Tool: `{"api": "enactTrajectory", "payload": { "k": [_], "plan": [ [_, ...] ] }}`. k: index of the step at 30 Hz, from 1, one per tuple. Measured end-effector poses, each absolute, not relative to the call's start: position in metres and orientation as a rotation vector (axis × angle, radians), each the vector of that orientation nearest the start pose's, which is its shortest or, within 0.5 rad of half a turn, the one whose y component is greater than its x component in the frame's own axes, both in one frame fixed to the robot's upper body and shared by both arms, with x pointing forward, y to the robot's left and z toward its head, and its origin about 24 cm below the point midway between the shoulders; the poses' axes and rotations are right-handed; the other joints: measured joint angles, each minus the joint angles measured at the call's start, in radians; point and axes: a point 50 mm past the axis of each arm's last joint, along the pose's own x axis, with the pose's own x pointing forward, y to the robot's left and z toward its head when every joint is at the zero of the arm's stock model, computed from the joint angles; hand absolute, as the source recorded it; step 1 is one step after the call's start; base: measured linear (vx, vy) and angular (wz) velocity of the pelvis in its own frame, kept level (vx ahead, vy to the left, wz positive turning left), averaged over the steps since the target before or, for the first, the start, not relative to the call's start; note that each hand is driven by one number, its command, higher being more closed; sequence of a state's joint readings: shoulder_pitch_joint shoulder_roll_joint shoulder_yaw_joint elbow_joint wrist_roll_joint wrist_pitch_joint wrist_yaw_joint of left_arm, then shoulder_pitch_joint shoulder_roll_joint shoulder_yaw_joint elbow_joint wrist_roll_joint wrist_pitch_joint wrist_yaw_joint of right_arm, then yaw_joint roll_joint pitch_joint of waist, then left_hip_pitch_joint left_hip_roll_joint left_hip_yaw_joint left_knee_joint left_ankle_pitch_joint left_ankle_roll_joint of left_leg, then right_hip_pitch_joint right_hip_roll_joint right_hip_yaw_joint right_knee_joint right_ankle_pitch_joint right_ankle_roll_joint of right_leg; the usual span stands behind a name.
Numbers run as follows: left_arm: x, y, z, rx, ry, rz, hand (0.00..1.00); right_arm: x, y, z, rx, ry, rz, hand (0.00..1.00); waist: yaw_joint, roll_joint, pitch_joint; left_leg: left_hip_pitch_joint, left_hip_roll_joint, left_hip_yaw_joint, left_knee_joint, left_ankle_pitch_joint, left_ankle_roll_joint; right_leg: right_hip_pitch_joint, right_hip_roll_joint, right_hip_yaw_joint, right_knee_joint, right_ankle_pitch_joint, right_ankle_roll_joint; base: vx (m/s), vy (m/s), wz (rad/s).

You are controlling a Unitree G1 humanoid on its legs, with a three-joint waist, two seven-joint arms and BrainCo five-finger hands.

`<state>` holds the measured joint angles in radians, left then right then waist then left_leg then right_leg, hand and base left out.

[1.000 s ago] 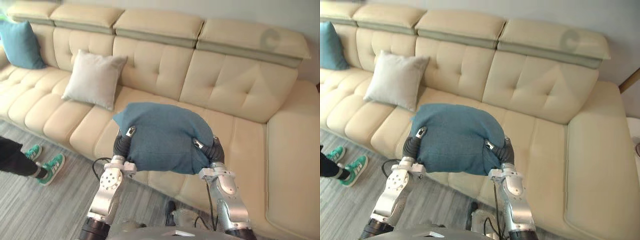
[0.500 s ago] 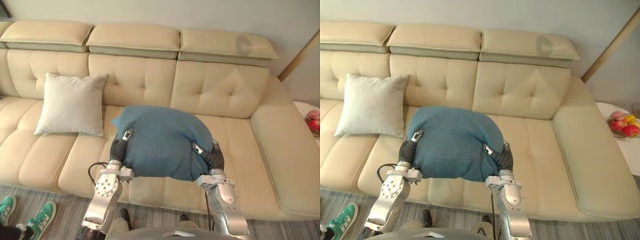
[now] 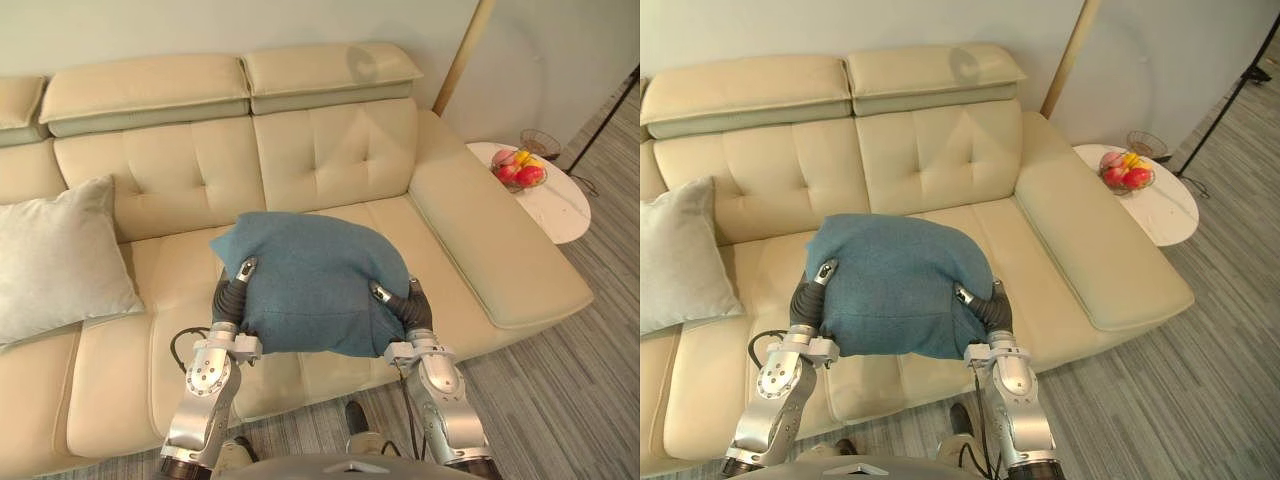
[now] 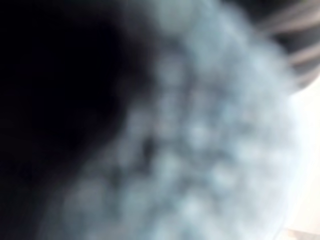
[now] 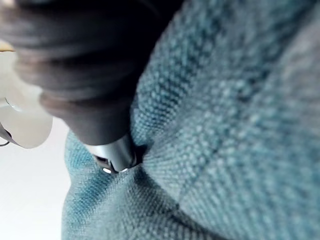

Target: Pick up cushions and gather them together orderly.

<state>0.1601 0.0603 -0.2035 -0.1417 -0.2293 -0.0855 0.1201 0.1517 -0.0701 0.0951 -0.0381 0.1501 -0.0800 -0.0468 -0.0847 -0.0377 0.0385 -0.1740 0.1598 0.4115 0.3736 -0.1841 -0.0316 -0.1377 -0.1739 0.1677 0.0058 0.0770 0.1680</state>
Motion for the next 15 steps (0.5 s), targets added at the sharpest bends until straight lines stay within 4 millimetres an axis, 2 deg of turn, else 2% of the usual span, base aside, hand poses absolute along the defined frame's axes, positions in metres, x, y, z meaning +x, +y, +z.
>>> {"api": "enactTrajectory", "payload": {
  "k": [2, 7, 9, 11, 14, 15],
  "plan": [
    [0.22, 0.126, 0.041, -0.203, -0.022, -0.031, 1.0, 0.221, -0.15, 0.016, 0.087, 0.07, 0.006, 1.0, 0.008, 0.021, -0.011, -0.002, 0.0, -0.001, -0.002, 0.001, 0.001, 0.0, 0.0, -0.008, -0.002, 0.001, -0.002, 0.0, -0.008, 0.02],
    [0.23, 0.125, 0.03, -0.187, 0.019, -0.031, 1.0, 0.224, -0.152, 0.013, 0.072, 0.083, -0.01, 1.0, -0.003, 0.038, -0.012, -0.02, 0.003, -0.004, -0.01, 0.006, -0.004, -0.012, 0.001, -0.019, -0.016, 0.009, -0.013, -0.01, -0.01, 0.01],
    [0.251, 0.122, 0.038, -0.165, -0.01, -0.038, 1.0, 0.243, -0.155, 0.025, 0.045, 0.031, -0.026, 1.0, -0.018, 0.056, 0.013, -0.074, 0.001, 0.003, -0.013, 0.018, -0.005, -0.078, -0.001, -0.027, 0.004, 0.024, -0.036, -0.1, -0.027, -0.05],
    [0.28, 0.12, 0.059, -0.119, -0.082, -0.042, 1.0, 0.274, -0.154, 0.045, 0.021, -0.036, -0.046, 1.0, -0.034, 0.063, 0.079, -0.106, -0.012, 0.014, -0.056, 0.068, 0.001, -0.135, -0.005, -0.052, 0.012, 0.059, -0.064, -0.12, -0.023, -0.09],
    [0.311, 0.12, 0.095, -0.069, -0.192, -0.034, 1.0, 0.303, -0.151, 0.082, 0.002, -0.156, -0.073, 1.0, -0.034, 0.068, 0.148, -0.152, -0.017, 0.021, -0.117, 0.13, -0.003, -0.208, -0.003, -0.075, 0.006, 0.087, -0.078, -0.11, -0.069, -0.03],
    [0.326, 0.122, 0.112, -0.033, -0.236, -0.022, 1.0, 0.319, -0.148, 0.101, -0.005, -0.207, -0.091, 1.0, -0.036, 0.068, 0.177, -0.17, -0.02, 0.02, -0.148, 0.163, -0.003, -0.234, 0.0, -0.079, -0.002, 0.105, -0.074, -0.11, -0.105, 0.07]
  ]
}}
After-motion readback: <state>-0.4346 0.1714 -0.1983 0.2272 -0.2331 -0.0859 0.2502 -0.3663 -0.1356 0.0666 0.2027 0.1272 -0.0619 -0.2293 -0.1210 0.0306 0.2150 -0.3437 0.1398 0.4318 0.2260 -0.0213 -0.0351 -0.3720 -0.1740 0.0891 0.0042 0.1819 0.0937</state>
